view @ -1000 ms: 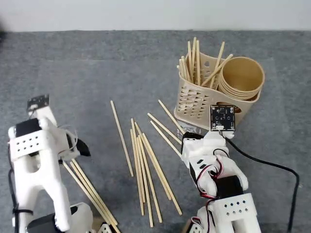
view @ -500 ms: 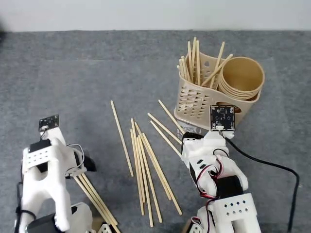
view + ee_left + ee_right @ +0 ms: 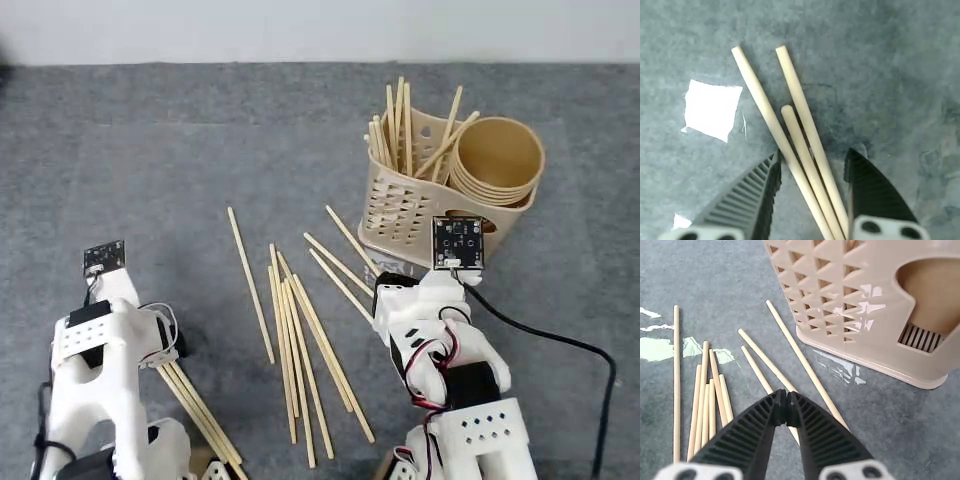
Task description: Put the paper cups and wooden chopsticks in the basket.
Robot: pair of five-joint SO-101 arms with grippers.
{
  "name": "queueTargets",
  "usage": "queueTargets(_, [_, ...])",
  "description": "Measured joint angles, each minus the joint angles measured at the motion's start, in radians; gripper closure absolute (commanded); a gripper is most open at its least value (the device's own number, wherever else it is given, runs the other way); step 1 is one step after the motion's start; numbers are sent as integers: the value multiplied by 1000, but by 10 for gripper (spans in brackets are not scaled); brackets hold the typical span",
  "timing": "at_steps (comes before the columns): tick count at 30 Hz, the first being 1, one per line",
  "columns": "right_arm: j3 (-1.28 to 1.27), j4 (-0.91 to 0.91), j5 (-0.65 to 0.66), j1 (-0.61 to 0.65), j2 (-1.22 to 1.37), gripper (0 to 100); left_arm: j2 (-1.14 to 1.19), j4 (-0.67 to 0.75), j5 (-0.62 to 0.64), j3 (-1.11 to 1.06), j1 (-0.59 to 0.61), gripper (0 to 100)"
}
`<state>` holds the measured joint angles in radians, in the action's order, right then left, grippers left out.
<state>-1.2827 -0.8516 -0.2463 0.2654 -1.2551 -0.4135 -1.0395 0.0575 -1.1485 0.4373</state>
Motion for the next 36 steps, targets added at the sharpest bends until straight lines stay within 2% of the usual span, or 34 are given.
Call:
queueTargets(3, [0, 0, 0, 0, 0, 990, 0, 6, 0, 0, 0, 831])
queueTargets(8, [0, 0, 0, 0, 0, 990, -6, 15, 5, 2, -8, 984])
queueTargets(9, [0, 0, 0, 0, 0, 990, -6, 20, 6, 2, -18, 990])
queueTargets(20, [0, 0, 0, 0, 0, 990, -14, 35, 12, 8, -69, 988])
queueTargets(27, [0, 0, 0, 0, 0, 990, -6, 35, 127, 9, -186, 988])
queueTargets(36, [0, 0, 0, 0, 0, 990, -2, 28, 230, 170, -276, 988])
